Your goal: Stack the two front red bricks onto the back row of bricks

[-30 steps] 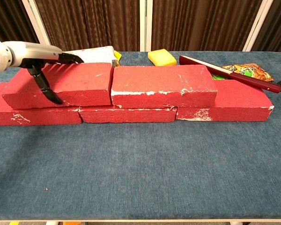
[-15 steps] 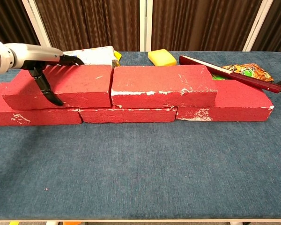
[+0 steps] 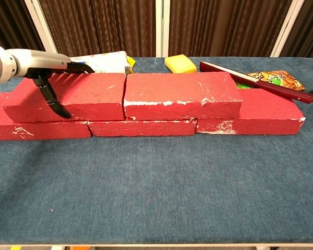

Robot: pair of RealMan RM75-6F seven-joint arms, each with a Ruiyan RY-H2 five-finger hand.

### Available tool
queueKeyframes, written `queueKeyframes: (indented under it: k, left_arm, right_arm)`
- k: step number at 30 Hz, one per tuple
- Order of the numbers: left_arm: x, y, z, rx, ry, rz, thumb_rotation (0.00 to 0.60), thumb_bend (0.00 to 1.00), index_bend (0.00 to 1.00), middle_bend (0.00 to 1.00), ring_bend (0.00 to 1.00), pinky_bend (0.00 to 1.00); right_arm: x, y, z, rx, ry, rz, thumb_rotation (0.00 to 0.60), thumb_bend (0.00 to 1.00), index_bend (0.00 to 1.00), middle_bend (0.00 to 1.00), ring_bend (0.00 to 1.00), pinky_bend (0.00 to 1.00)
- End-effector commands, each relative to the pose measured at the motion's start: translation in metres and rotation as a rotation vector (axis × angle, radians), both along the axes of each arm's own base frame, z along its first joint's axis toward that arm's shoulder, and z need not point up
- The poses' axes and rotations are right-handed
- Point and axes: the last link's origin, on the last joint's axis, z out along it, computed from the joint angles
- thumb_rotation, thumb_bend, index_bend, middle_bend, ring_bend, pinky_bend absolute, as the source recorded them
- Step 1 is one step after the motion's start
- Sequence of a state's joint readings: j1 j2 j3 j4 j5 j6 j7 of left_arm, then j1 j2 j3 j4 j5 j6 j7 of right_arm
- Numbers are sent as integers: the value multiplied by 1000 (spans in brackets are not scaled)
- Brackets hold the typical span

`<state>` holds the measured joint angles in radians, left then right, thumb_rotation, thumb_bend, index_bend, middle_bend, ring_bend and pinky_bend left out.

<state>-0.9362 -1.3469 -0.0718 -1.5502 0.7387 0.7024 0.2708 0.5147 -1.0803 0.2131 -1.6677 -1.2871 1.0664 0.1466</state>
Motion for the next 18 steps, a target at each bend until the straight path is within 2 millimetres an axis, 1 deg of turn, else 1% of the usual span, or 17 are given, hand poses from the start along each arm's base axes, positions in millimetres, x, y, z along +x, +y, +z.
queueKeyframes:
  k: [1, 18]
  left_arm:
    - [0, 0, -1, -1, 0, 0, 600, 125, 0, 125, 86, 193]
    - [1, 0, -2, 1, -5, 5, 600, 125, 0, 125, 79, 190]
  right_arm:
    - [0, 0, 0, 0, 0, 1, 600, 0, 0, 0, 0, 0]
    - [-1, 0, -1, 0, 1, 0, 600, 0, 0, 0, 0, 0]
